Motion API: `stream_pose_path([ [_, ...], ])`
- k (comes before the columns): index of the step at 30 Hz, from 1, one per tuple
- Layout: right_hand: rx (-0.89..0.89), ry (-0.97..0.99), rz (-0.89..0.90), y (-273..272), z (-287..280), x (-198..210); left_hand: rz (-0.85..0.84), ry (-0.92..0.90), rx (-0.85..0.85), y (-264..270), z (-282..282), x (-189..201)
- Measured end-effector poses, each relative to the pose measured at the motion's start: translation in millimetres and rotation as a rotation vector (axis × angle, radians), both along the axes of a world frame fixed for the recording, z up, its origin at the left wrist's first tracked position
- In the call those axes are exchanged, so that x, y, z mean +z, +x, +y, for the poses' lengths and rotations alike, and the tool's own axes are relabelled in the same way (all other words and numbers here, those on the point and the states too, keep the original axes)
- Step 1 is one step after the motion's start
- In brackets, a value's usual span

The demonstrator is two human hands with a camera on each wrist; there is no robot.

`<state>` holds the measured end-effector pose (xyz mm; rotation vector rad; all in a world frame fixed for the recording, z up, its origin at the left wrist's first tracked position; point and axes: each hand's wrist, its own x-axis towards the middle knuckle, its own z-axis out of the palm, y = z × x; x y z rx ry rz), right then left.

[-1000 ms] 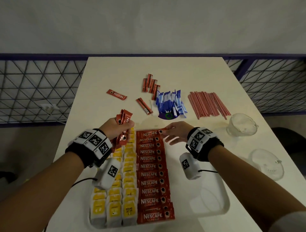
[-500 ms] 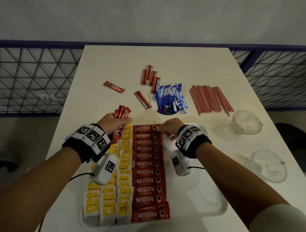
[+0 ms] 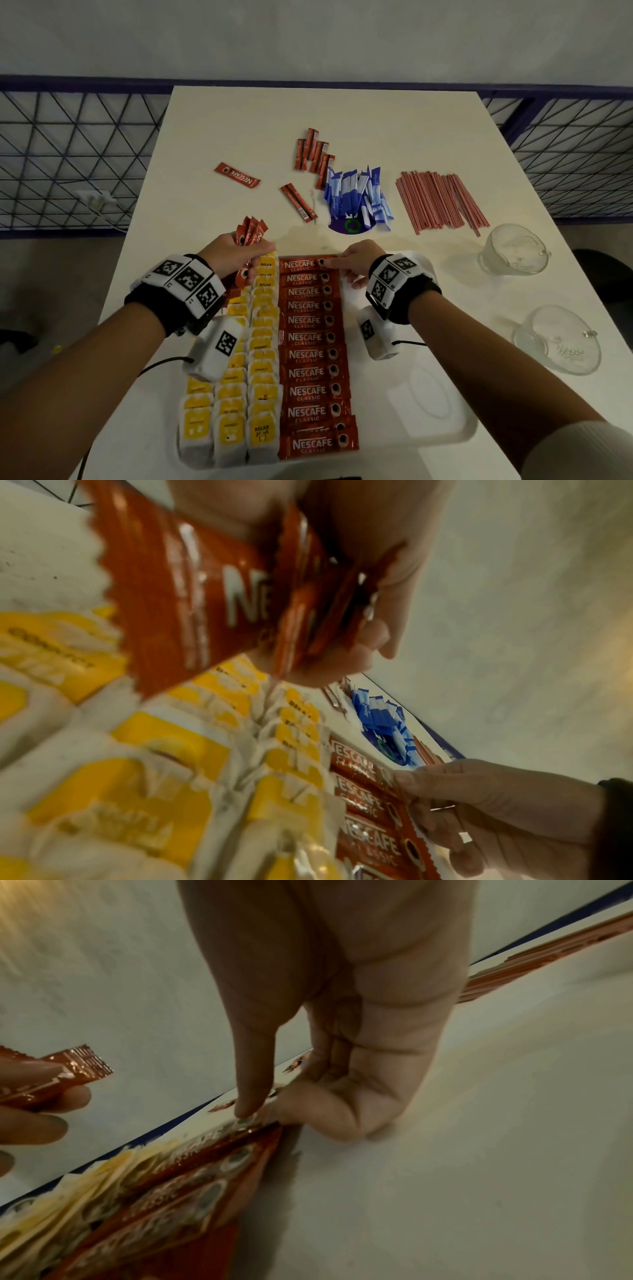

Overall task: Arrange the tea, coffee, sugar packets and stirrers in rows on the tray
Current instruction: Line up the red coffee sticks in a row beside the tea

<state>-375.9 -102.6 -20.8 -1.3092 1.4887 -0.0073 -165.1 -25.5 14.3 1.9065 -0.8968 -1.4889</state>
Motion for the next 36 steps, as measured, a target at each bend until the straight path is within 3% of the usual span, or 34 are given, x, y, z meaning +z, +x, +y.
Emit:
stream_pose_path([
  [6, -0.041, -0.003, -0.062, -5, 2, 9, 0.275, 0.039, 0.090, -3, -3, 10],
  [10, -0.020, 0.000, -0.278, 5, 4, 26, 0.415, 0.032, -0.009, -6, -2, 17],
  [16, 0.077, 0.000, -0.433, 28, 13, 46, 0.117, 0.032, -0.171, -17, -5, 16],
  [21, 0.032, -0.030, -0.450, 29, 15, 48, 0.052, 0.020, -0.196, -24, -5, 13],
  [26, 0.010, 0.128, -0.515, 21, 12, 52, -0.082, -0.025, -0.213, -17, -2, 12],
  [31, 0.248, 0.012, -0.285, 22, 17, 54, -0.003, -0.052, -0.086, -17, -5, 13],
  [36, 0.262, 0.003, -0.336, 21, 17, 54, -0.025, -0.039, -0.094, -19, -10, 12],
])
